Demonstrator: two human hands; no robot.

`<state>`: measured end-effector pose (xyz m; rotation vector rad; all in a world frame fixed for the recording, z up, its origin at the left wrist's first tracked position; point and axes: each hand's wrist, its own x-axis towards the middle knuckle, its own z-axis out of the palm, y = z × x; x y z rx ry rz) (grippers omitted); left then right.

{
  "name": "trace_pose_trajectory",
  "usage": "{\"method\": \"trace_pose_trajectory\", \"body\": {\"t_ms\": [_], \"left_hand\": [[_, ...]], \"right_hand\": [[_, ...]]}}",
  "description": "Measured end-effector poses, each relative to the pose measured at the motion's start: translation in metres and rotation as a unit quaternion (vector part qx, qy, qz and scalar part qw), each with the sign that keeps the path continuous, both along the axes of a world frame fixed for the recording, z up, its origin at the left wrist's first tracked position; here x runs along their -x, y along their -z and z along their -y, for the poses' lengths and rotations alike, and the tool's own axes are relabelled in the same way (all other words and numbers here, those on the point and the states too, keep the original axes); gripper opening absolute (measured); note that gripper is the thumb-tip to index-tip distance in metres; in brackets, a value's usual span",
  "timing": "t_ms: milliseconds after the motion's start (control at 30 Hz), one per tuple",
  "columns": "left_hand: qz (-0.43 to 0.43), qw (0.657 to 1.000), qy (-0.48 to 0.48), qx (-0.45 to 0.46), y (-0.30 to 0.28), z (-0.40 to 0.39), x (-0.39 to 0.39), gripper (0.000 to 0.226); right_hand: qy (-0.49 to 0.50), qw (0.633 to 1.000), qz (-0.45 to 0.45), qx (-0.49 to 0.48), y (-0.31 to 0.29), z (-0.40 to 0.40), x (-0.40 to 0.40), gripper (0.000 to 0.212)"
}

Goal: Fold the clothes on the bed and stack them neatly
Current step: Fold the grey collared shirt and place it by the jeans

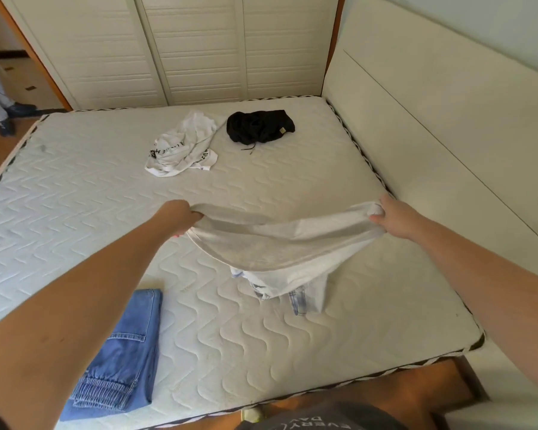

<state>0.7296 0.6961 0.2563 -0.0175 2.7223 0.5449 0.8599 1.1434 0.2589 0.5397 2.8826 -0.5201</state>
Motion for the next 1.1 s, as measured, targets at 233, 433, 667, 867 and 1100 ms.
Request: {"method": "trace_pose_trajectory", "body": {"t_ms": [233, 433, 667, 867, 1100], "left_hand": [[0.116, 0.978, -0.130, -0.111, 0.038, 0.009, -0.050, 0.027], [0.088, 0.968, -0.213, -0.103, 0.082, 0.016, -0.084, 0.012], [0.124, 0.958, -0.229, -0.120, 0.107, 0.016, -0.098, 0.027], [0.131, 0.886, -0.315, -0.315, 0.085, -0.006, -0.033, 0.033], [-0.052, 0.876, -0.305, -0.371, -0.039, 0.001, 0.140, 0.023]], "right_hand": [[-0.076, 0.990, 0.103, -0.052, 0.046, -0.026, -0.034, 0.024], [-0.034, 0.984, 0.172, 0.020, 0.082, -0.045, -0.060, 0.018], [0.130, 0.946, 0.125, 0.269, 0.120, -0.036, -0.048, 0.006], [0.221, 0.895, -0.036, 0.386, 0.118, -0.005, 0.031, 0.028], [0.211, 0.876, -0.239, 0.362, -0.028, -0.061, 0.185, 0.034]]}}
